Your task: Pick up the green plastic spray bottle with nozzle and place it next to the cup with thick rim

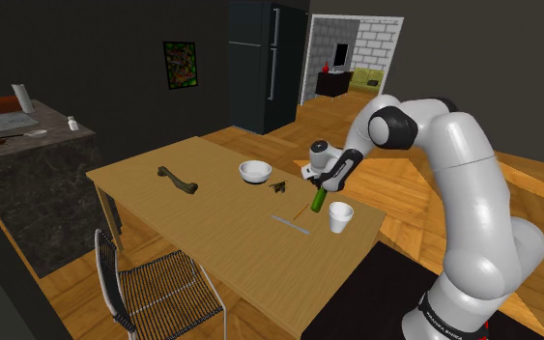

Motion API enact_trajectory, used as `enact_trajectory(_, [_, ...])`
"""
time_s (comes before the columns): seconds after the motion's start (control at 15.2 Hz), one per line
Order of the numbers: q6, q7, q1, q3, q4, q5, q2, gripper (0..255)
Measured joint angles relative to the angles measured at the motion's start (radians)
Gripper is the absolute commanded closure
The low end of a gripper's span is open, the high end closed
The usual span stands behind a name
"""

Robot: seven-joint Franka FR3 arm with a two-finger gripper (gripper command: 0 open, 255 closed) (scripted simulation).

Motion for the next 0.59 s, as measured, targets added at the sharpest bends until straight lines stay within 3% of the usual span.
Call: enact_trajectory(0.59, [0.055,0.059,0.015,-0.025,0.053,-0.020,0.113,255])
